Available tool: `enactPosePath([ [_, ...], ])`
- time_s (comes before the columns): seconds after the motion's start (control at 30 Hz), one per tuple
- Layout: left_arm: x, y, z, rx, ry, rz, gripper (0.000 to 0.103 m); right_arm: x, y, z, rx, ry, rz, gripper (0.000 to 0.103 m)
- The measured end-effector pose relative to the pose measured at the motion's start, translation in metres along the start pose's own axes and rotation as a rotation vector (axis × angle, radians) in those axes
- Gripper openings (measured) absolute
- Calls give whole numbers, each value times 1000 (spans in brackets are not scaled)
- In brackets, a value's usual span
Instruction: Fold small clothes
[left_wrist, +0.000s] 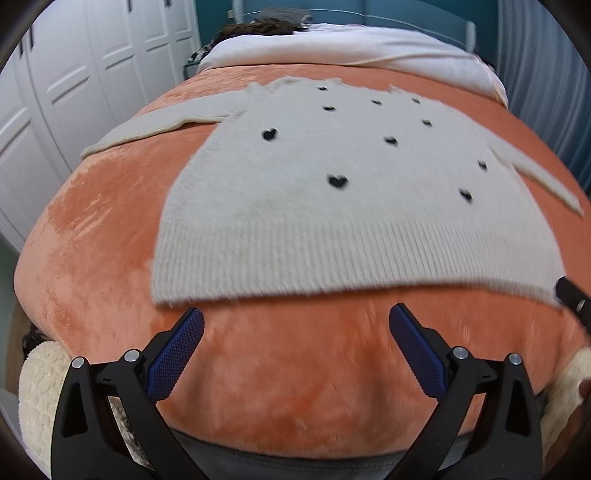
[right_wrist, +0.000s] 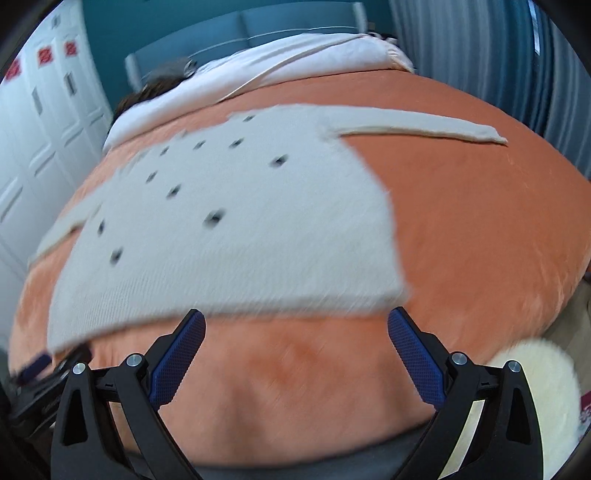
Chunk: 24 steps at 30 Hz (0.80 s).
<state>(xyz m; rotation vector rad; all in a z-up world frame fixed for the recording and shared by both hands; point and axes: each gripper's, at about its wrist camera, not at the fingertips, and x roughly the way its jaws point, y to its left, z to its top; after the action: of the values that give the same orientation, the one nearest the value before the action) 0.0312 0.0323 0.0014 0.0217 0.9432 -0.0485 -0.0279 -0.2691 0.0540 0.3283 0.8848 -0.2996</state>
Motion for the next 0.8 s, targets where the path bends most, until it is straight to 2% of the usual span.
enactPosePath([
  [0.07, 3, 10, 17, -54, -3, -7, 98, 15, -42, 43, 82, -23, -25, 98],
  [0.13, 8, 17, 38, -95, -13, 5, 98, 37, -96, 92, 185, -51, -89, 98],
  [0.27, 25, 17, 74, -108, -27, 3, 98, 95, -202, 178, 381, -45, -226, 98],
  [0.33, 34, 14, 90, -106, -36, 3, 98, 129, -244, 211, 442, 0, -270, 97],
  [0.43, 48, 8, 109, -120, -37, -4, 98, 163, -285, 238, 533, 12, -332, 96],
  [0.5, 57, 4, 119, -133, -35, -22, 98, 181, -297, 247, 575, 16, -320, 94],
  [0.57, 67, 1, 127, -139, -35, -33, 98, 195, -300, 255, 599, 5, -306, 67],
  [0.6, 72, -2, 131, -137, -35, -41, 98, 201, -300, 260, 603, 0, -301, 59],
  [0.67, 80, -4, 136, -129, -34, -48, 98, 209, -295, 275, 605, -7, -286, 12],
  [0.7, 84, -4, 138, -124, -36, -50, 98, 209, -289, 282, 612, -24, -260, 13],
  [0.73, 86, -3, 141, -123, -42, -51, 98, 201, -277, 296, 608, -89, -221, 13],
  [0.8, 85, 2, 146, -129, -66, -54, 98, 177, -224, 327, 507, -210, -107, 13],
])
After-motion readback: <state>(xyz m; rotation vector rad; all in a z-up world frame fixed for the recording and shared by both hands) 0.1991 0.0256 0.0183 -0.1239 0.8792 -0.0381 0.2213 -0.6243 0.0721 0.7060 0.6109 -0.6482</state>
